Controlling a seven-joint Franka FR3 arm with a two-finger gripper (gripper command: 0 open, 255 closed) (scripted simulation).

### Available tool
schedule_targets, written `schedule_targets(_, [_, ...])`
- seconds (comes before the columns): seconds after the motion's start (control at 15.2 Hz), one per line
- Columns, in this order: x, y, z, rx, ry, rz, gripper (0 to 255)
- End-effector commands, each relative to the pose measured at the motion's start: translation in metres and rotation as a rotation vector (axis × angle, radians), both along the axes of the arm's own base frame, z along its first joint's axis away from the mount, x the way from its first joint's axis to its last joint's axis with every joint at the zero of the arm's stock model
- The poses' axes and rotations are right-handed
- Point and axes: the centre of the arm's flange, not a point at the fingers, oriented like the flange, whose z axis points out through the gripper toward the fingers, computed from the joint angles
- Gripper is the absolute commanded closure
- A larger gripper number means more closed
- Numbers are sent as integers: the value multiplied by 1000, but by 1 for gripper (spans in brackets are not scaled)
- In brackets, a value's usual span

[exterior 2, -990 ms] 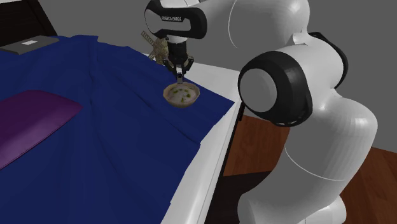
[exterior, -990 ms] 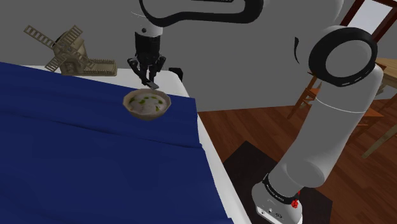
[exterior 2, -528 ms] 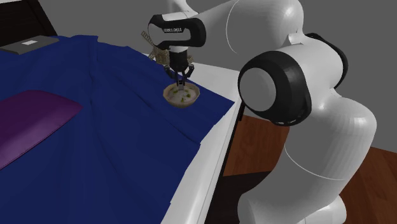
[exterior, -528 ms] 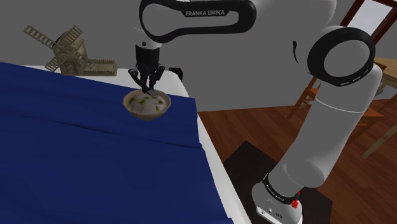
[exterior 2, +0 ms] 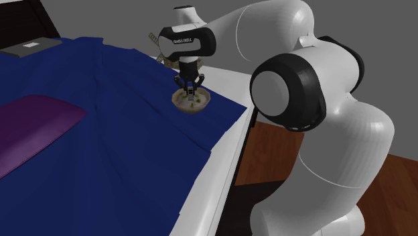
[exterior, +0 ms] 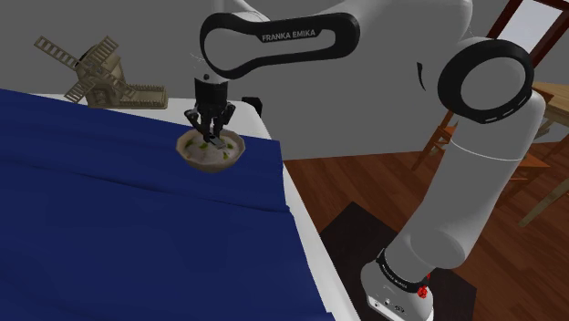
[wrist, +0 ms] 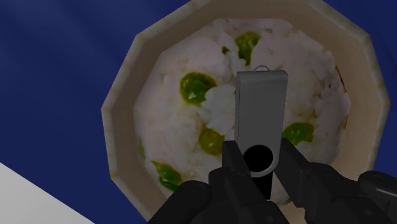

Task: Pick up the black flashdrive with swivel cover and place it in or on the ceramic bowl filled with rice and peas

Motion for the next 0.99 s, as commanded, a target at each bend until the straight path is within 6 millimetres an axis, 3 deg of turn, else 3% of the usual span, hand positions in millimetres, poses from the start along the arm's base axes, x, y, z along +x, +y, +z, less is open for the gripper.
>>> schedule_targets(0.0, [0,0,0,0,0,0,255])
schedule_targets(0.26, [0,0,0,0,0,0,255])
schedule_targets(0.33, [0,0,0,0,0,0,0])
schedule_targets(0.66, [0,0,0,0,0,0,0])
schedule_targets(0.92, [-1,0,50,0,0,0,0])
